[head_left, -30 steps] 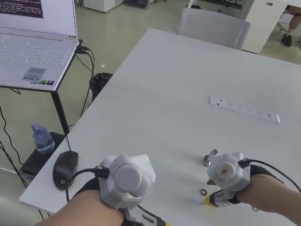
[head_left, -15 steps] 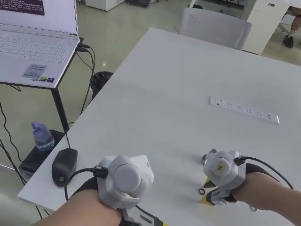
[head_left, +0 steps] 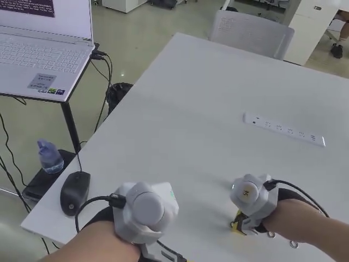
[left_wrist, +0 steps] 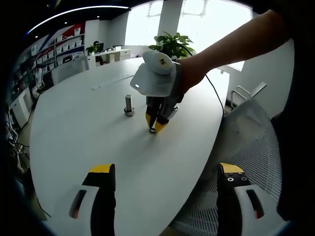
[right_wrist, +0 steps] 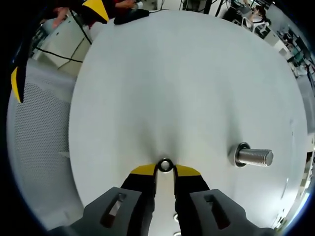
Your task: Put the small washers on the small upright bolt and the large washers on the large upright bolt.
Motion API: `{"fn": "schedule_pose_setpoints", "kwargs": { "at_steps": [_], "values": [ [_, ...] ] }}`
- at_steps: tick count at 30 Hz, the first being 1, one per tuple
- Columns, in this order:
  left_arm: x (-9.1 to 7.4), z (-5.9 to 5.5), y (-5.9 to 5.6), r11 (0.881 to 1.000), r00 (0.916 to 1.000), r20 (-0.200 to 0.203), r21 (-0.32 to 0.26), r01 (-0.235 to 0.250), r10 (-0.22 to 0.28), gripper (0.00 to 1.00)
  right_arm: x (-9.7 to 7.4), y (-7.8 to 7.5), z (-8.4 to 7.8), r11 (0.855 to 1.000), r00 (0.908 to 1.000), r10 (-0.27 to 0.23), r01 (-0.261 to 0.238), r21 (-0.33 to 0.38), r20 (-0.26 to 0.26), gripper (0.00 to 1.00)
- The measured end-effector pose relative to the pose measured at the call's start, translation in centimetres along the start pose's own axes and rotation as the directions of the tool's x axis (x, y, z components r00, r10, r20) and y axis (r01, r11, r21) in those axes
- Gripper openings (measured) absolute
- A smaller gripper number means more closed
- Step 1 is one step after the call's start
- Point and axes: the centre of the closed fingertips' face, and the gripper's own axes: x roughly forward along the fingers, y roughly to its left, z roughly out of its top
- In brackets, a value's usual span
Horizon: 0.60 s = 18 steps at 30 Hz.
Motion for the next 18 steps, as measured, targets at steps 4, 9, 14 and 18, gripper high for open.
{"fn": "schedule_pose_setpoints", "kwargs": {
  "at_steps": [4,9,14,18],
  "values": [
    [0.2,0.03,-0.12,1.0,1.0,-0.003,-0.001,0.007,-0.007,0.84,-0.01,-0.05,0.06,1.0,0.9999,-0.004,0.004,0.028,-0.011,0.14],
    [0.38,-0.1,-0.17,1.0,0.9999,-0.011,-0.001,0.013,-0.013,0.83,-0.06,0.05,0.03,1.0,0.9996,-0.011,0.012,0.028,-0.027,0.14],
    [0.26,0.14,-0.07,1.0,0.9999,-0.008,0.002,0.011,-0.011,0.82,-0.03,-0.04,-0.02,1.0,0.9995,-0.006,0.007,0.022,-0.032,0.13],
    [0.23,0.07,0.13,1.0,0.9999,-0.014,0.004,0.007,-0.007,0.82,-0.06,-0.08,-0.06,1.0,0.9998,-0.004,0.004,0.018,-0.021,0.13]
  ]
}}
